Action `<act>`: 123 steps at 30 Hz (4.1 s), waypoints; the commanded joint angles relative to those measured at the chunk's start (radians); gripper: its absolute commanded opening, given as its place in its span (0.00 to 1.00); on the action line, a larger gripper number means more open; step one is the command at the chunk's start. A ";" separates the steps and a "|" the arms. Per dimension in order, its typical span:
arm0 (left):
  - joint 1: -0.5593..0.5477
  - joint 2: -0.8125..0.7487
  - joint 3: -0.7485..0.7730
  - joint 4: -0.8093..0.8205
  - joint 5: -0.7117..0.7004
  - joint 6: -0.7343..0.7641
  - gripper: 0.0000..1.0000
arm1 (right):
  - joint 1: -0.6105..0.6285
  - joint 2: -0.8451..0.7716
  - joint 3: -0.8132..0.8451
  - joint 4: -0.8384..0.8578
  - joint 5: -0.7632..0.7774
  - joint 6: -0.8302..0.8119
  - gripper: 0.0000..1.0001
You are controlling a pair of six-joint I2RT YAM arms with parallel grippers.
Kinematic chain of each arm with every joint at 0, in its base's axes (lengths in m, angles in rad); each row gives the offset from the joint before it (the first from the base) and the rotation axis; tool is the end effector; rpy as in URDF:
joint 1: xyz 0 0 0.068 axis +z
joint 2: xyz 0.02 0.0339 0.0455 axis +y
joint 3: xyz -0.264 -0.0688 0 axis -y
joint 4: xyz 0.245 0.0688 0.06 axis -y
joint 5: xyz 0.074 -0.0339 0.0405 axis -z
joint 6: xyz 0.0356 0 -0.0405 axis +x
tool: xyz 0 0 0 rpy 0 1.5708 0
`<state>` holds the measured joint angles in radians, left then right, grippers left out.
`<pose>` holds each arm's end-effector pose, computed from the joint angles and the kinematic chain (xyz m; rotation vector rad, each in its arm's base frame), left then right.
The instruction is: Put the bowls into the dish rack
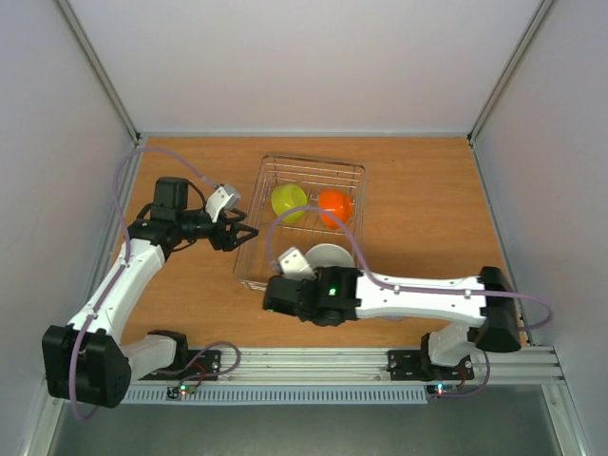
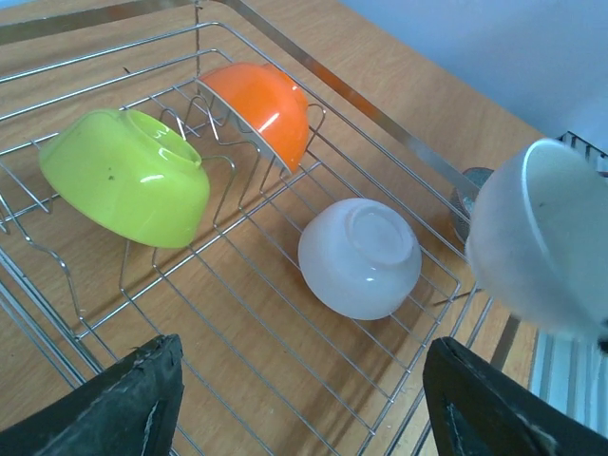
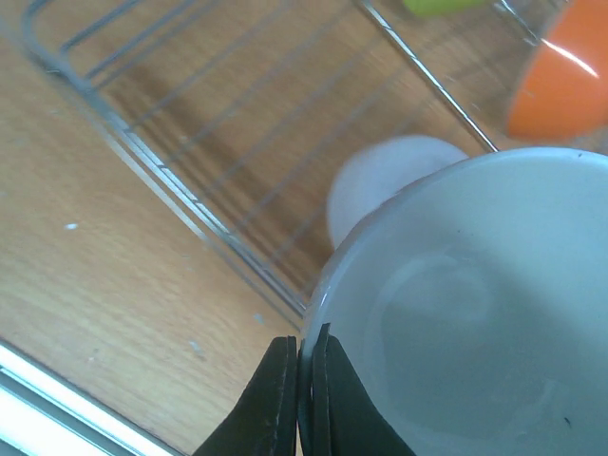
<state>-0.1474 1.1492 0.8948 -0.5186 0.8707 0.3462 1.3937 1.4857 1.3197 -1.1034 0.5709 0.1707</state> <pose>0.2270 -0.0612 0.2831 0.9229 1.9585 -0.8944 0.0683 0.2722 0.2960 -1.3549 2.1280 -0.2549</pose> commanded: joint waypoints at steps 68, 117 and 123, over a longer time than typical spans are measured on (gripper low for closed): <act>-0.157 0.034 0.071 -0.244 -0.087 0.253 0.01 | 0.008 -0.013 0.047 0.481 0.019 -0.409 0.74; -0.062 -0.244 -0.137 0.162 0.000 0.047 0.01 | -0.332 -0.118 -0.768 1.941 -0.781 0.617 0.88; -0.027 -0.229 -0.128 0.151 0.068 0.038 0.01 | -0.344 -0.019 -0.778 2.123 -0.837 0.657 0.58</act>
<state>-0.1947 0.9234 0.7498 -0.4412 0.8246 0.4004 1.0626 1.4349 0.5556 0.8330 -0.2153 0.7624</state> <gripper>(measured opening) 0.074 0.687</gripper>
